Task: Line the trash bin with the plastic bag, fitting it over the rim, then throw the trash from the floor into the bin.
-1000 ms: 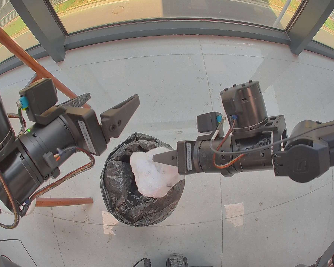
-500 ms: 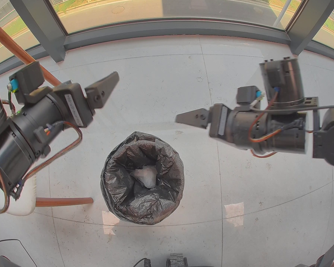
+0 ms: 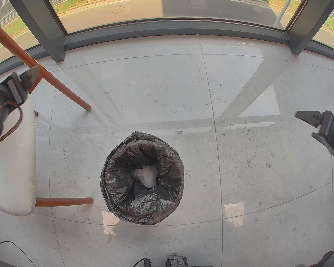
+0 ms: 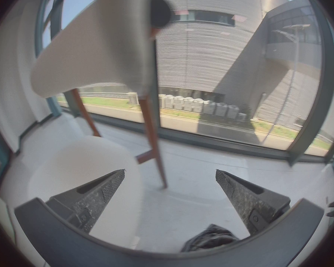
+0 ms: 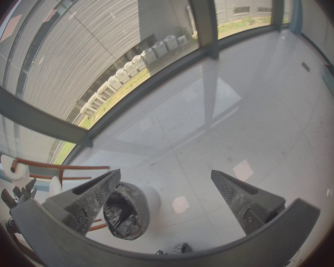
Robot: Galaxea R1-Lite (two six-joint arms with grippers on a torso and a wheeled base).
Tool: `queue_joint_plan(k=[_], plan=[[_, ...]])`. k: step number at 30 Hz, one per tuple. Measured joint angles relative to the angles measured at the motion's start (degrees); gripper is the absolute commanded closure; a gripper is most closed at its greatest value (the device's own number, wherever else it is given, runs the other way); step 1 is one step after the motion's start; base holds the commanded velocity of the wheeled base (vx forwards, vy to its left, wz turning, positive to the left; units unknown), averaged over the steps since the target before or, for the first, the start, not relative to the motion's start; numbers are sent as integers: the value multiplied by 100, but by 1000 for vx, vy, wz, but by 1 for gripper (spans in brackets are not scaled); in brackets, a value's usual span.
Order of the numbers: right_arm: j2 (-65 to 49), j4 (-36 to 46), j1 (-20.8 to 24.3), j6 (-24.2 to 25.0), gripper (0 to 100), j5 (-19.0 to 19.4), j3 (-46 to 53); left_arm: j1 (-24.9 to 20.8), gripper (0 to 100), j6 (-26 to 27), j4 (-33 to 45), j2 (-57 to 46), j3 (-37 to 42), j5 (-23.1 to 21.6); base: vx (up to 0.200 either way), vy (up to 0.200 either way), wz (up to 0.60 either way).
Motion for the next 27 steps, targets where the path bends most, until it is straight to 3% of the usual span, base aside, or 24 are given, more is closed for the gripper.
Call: queue_joint_plan(k=[7, 14, 21, 27], plan=[[-1340, 46, -1152, -266, 0, -216, 1030, 937, 0, -674, 1365, -1029, 590, 455, 0, 0, 0], [-2197, 55, -2160, -496, 0, -339, 1651, 1746, 0, -1766, 3066, -2089, 1423, 619, 0, 0, 0], [-2527, 41, -2560, -877, 0, -340, 1874, 2100, 0, -2503, 4881, -2966, 1704, 501, 0, 0, 0], [-2787, 6, -2665, -1477, 0, -277, 2110, 2233, 0, -2710, 5450, -4002, 2109, 318, 0, 0, 0]])
